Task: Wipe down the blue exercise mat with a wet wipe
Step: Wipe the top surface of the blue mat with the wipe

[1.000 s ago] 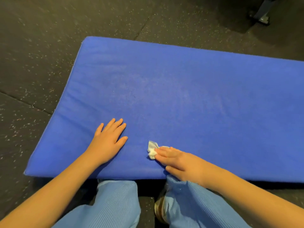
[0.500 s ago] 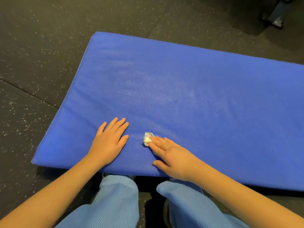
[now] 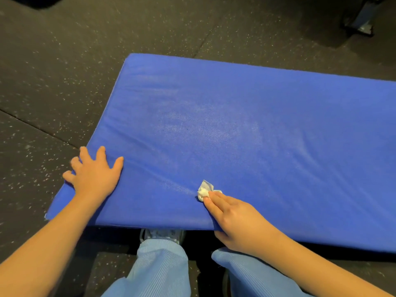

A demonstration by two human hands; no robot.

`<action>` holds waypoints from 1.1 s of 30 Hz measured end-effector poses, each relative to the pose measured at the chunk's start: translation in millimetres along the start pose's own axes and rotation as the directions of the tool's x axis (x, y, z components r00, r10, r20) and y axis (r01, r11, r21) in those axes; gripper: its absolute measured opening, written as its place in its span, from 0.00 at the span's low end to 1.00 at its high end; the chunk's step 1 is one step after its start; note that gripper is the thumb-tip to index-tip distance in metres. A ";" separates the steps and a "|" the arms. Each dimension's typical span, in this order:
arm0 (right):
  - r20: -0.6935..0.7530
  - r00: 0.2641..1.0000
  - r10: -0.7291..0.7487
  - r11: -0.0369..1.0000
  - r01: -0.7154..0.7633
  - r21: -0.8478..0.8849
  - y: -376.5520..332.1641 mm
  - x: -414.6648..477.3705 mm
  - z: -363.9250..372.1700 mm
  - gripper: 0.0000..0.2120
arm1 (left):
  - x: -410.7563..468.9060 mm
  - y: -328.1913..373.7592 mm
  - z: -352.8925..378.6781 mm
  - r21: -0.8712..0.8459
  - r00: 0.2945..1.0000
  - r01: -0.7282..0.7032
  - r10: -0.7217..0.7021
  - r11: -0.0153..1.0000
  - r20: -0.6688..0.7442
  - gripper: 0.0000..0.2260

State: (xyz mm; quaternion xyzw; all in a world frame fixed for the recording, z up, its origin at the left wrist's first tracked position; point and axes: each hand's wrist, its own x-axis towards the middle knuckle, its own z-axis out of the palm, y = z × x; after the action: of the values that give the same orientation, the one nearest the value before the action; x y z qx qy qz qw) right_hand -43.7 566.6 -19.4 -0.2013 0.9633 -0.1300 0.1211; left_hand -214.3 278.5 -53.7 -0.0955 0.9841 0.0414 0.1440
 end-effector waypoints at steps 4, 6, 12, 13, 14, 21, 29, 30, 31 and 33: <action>-0.016 1.000 0.020 0.999 -0.019 0.033 0.3 -2.4 -7.8 0.28 | 9.4 5.1 -6.2 0.047 0.989 0.127 -0.131 0.991 0.075 0.30; -0.050 0.998 0.024 0.999 -0.022 0.039 0.6 -6.2 -11.8 0.26 | 10.2 6.7 -7.0 0.062 0.990 0.107 -0.112 0.992 0.085 0.30; -0.166 0.984 0.065 0.996 -0.053 0.074 12.5 -42.4 -23.9 0.26 | -15.3 35.4 2.0 0.050 0.992 0.080 -0.085 0.996 0.098 0.31; -0.187 0.980 0.069 0.996 -0.056 0.076 16.5 -51.8 -24.8 0.26 | -22.3 43.1 5.8 0.043 0.992 0.070 -0.074 0.997 0.107 0.32; -0.204 0.976 0.077 0.995 -0.060 0.085 20.5 -61.3 -25.8 0.28 | -29.0 50.5 9.0 0.035 0.991 0.057 -0.061 0.998 0.116 0.32; -0.075 0.964 0.254 0.914 -0.214 0.345 43.0 -104.7 -3.2 0.37 | -49.4 73.9 19.7 -0.020 0.985 -0.069 0.071 0.997 0.156 0.32; 0.022 0.951 0.307 0.919 -0.303 0.254 53.3 -70.7 2.8 0.33 | -53.4 64.7 28.2 -0.039 0.985 -0.152 0.155 0.988 0.078 0.31; 0.023 0.937 0.350 0.913 -0.346 0.217 59.9 -54.9 3.9 0.35 | -52.9 64.2 30.9 -0.014 0.980 -0.195 0.196 0.981 0.047 0.31; 0.020 0.917 0.399 0.894 -0.393 0.215 62.6 -39.7 5.1 0.36 | -52.6 64.1 33.1 0.013 0.965 -0.263 0.263 0.965 0.016 0.30; 0.023 0.916 0.400 0.879 -0.390 0.273 54.1 -18.6 4.9 0.34 | -50.5 64.4 36.6 0.044 0.902 -0.431 0.431 0.901 -0.003 0.27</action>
State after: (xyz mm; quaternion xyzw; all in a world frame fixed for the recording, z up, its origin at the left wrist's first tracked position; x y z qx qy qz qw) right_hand -45.0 621.3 -36.8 0.0200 0.9589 -0.2368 0.1549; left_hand -169.7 354.4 -70.4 0.1271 0.9824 0.0506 0.1271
